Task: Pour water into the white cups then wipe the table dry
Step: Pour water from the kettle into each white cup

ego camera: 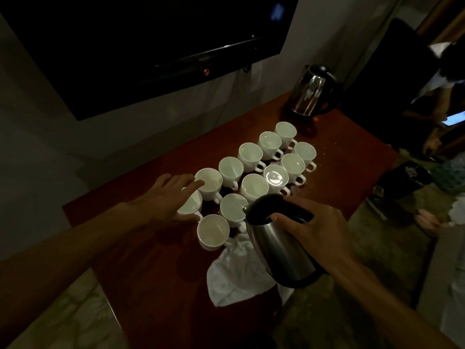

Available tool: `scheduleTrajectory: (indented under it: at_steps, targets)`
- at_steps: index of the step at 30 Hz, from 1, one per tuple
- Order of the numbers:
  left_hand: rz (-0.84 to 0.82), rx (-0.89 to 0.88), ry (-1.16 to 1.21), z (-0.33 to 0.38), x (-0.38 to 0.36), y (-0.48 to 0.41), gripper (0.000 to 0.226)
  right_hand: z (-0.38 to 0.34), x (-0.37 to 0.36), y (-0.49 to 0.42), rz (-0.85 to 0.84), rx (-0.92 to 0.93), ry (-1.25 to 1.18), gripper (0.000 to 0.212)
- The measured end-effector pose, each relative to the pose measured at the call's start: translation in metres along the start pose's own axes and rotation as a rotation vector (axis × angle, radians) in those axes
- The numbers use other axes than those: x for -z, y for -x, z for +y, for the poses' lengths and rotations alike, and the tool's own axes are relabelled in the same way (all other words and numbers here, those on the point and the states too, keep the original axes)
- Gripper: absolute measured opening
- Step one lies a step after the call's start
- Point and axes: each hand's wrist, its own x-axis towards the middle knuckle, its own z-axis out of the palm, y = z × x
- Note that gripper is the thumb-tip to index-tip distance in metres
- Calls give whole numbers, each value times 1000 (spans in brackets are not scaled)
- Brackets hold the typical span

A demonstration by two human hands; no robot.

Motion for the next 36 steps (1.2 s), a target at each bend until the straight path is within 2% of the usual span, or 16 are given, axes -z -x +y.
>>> scheduleTrajectory:
  at_steps: [3,7,14,22,28,36]
  targets:
    - [-19,14,19,-1,-1,0,93,1,-1,1,13,-1,2,55]
    - [-5,9,15,-1,-2,1,92,4,-3,6,17,-13,-42,75]
    - [-28,17,22,3,-4,2,90,16,3,18,117,-91,-291,54]
    - [-33,19,5,9,-1,4,89,15,10,20,222,-71,-392,57]
    - [-49,14,20,14,-6,-4,90,18,12,21,180,-82,-374,59]
    - [-21,11,11,13,-8,-10,90,16,14,17,70,-82,-235,63]
